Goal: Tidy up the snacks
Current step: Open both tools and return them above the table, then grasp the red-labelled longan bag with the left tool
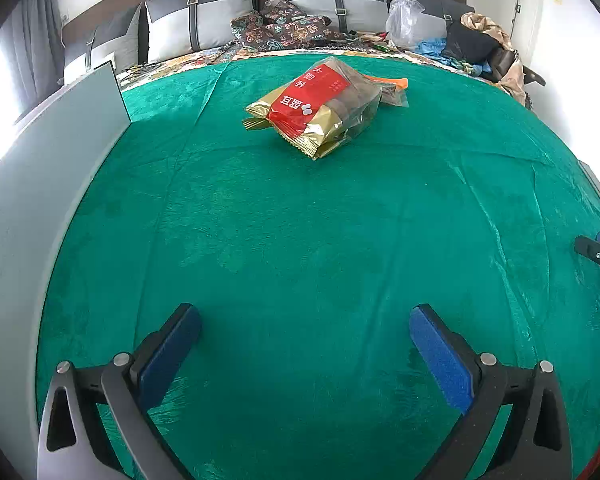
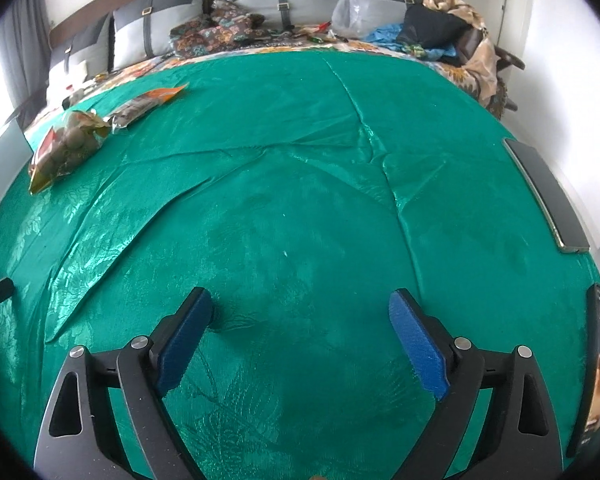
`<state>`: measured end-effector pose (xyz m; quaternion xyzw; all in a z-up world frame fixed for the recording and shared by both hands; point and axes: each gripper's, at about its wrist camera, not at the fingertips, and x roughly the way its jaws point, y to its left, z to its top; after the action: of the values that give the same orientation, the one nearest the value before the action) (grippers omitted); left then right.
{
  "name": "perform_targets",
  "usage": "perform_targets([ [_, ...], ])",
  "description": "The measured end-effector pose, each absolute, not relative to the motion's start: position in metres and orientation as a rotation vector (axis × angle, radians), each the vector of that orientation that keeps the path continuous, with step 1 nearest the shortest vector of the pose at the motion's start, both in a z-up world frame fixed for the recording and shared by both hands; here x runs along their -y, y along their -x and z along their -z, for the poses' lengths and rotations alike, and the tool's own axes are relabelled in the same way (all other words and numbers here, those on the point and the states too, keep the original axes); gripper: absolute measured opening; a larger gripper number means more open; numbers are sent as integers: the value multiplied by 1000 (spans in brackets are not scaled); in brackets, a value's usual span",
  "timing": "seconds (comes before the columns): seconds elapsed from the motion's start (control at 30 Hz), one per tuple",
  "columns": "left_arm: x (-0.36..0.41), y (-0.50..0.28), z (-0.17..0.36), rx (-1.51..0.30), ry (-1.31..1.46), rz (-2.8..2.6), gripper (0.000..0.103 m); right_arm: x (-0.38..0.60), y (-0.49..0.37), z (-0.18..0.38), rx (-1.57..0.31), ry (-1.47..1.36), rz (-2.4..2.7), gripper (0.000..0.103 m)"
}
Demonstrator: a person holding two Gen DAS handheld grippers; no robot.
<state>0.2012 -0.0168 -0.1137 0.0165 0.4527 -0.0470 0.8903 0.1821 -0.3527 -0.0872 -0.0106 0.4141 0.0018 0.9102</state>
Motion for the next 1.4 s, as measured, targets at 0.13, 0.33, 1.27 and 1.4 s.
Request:
perform_targets([
  [0.13, 17, -202, 114, -940, -35, 97, 103, 353, -182, 87, -854, 22, -5, 93],
  [0.33, 17, -202, 114, -940, -34, 98, 103, 353, -182, 87, -854, 22, -4, 93],
  [1.27, 42, -394, 79, -1169, -73, 217, 63, 352, -182, 87, -855, 20, -1, 93],
  [1.4, 6, -349, 70, -1173, 56, 97, 62, 352, -182, 87, -855, 20, -1, 93],
])
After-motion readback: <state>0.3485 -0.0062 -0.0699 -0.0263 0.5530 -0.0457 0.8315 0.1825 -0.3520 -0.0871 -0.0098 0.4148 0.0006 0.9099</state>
